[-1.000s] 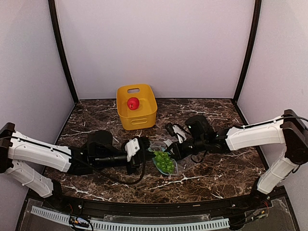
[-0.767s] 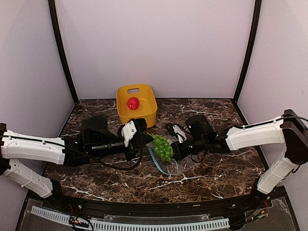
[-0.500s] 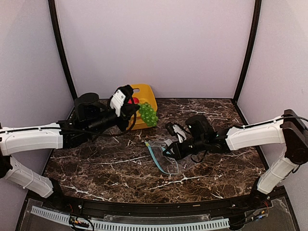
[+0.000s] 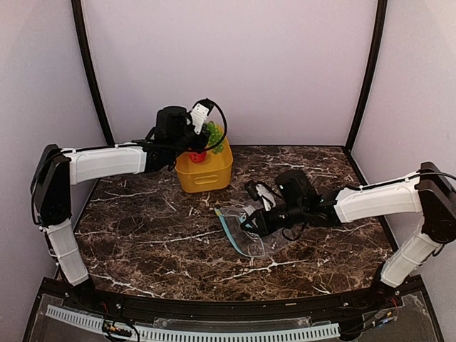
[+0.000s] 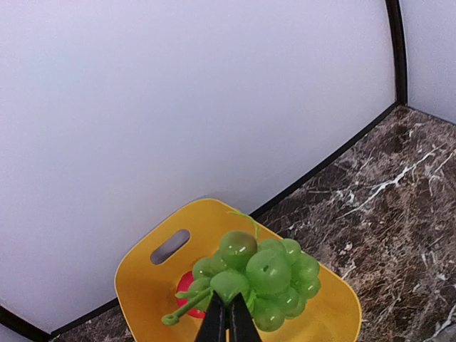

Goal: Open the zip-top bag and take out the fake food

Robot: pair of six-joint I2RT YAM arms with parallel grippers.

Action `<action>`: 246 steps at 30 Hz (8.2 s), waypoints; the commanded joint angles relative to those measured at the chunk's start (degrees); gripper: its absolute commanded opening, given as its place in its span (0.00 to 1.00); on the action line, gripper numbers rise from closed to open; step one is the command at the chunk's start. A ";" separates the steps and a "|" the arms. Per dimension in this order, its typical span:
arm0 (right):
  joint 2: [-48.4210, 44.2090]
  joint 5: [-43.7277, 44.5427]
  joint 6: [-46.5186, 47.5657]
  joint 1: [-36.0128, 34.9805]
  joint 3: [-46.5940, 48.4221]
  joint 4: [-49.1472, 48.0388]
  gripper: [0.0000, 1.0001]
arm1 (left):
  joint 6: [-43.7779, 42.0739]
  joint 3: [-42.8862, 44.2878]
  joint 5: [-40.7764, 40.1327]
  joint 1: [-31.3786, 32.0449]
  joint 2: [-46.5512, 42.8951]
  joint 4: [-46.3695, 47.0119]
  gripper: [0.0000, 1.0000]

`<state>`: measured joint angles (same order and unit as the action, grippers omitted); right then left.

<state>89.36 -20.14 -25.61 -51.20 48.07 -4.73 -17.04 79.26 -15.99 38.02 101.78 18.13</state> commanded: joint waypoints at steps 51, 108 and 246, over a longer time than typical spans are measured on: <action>0.03 -4.09 -0.22 0.14 5.92 -2.25 0.00 | -4.94 -45.14 16.94 24.51 -22.33 15.76 0.45; 2.72 -4.16 6.89 14.44 -0.87 5.69 0.49 | 6.67 -45.69 3.39 25.61 2.46 44.12 0.51; 1.86 -23.43 -0.30 22.46 -15.74 -13.92 0.00 | 11.57 17.57 6.19 -5.29 11.65 -29.32 0.57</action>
<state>91.53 -42.54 -25.58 -28.97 33.28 -15.51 -3.90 87.99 -10.39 33.54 107.87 -4.01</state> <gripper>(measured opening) 0.004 0.636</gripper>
